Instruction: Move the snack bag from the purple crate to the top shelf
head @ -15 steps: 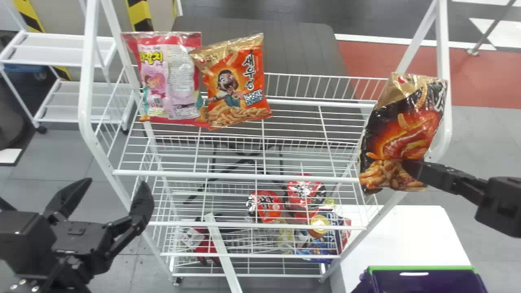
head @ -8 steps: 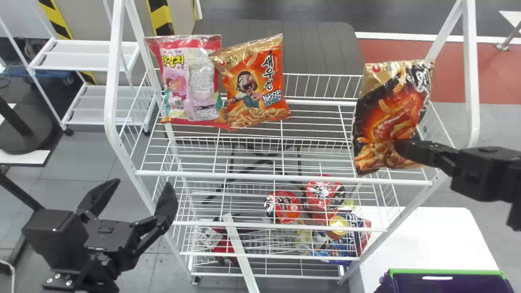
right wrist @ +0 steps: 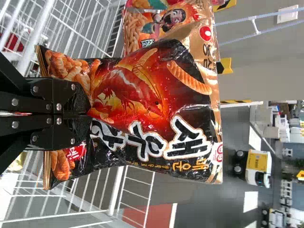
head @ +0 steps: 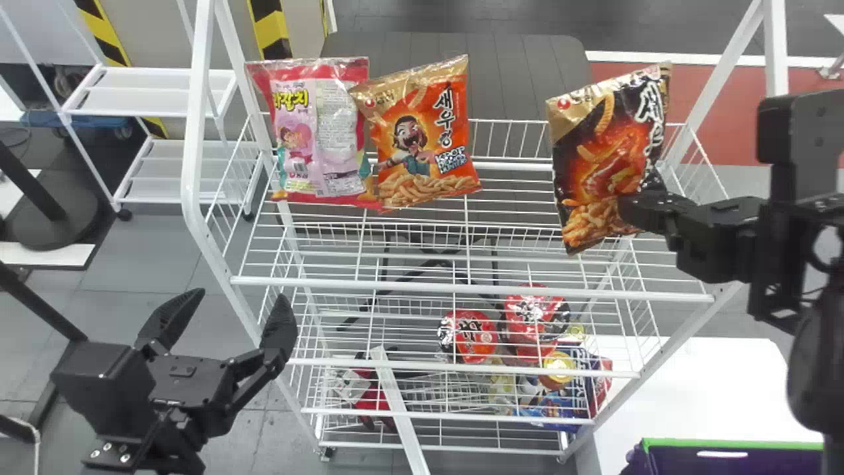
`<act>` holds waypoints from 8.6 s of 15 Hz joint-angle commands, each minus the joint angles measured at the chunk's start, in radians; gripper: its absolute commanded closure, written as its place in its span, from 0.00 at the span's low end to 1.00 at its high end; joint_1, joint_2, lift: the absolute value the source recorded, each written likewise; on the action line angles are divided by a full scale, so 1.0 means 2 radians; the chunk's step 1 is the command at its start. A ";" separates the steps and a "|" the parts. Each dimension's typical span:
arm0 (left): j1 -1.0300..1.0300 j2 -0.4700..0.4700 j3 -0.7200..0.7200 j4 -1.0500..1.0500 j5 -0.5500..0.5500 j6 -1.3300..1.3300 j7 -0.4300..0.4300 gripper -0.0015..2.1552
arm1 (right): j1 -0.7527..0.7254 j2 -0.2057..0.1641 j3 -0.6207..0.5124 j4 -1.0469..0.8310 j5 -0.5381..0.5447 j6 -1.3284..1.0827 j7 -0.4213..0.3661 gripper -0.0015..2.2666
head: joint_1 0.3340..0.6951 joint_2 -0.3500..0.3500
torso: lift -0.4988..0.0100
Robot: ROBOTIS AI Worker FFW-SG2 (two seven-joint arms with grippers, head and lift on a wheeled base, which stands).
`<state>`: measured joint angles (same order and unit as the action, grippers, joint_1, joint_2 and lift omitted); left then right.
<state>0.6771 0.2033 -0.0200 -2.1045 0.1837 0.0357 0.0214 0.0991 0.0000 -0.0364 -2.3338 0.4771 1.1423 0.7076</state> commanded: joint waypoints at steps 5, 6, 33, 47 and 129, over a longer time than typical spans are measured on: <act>-0.009 0.001 -0.002 0.014 0.002 -0.007 -0.001 0.03 | 0.010 0.000 0.026 0.062 -0.048 -0.102 -0.084 0.65 | 1.00 0.54 | 1.00; -0.010 0.001 -0.002 0.017 0.002 -0.007 -0.001 0.03 | 0.012 0.000 0.034 0.069 -0.049 -0.114 -0.101 0.65 | 1.00 0.54 | 1.00; -0.013 0.008 -0.005 0.045 0.010 -0.055 0.001 0.03 | -0.029 0.000 0.089 0.302 -0.205 -0.424 -0.355 0.65 | 1.00 0.65 | 0.98; -0.011 0.011 -0.008 0.046 0.009 -0.067 0.001 0.03 | -0.067 0.000 0.100 0.427 -0.237 -0.516 -0.408 0.65 | 1.00 0.63 | 0.98; 0.111 -0.007 -0.042 -0.050 -0.043 -0.115 0.045 0.03 | 0.477 -0.097 0.007 0.048 -0.296 -0.716 -0.378 0.06 | 1.00 0.41 | 0.98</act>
<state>0.8958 0.1872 -0.0912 -2.1993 0.1065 -0.1940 0.1097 1.0523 -0.1948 -0.0268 -2.2371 -0.1154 -0.2892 -0.0477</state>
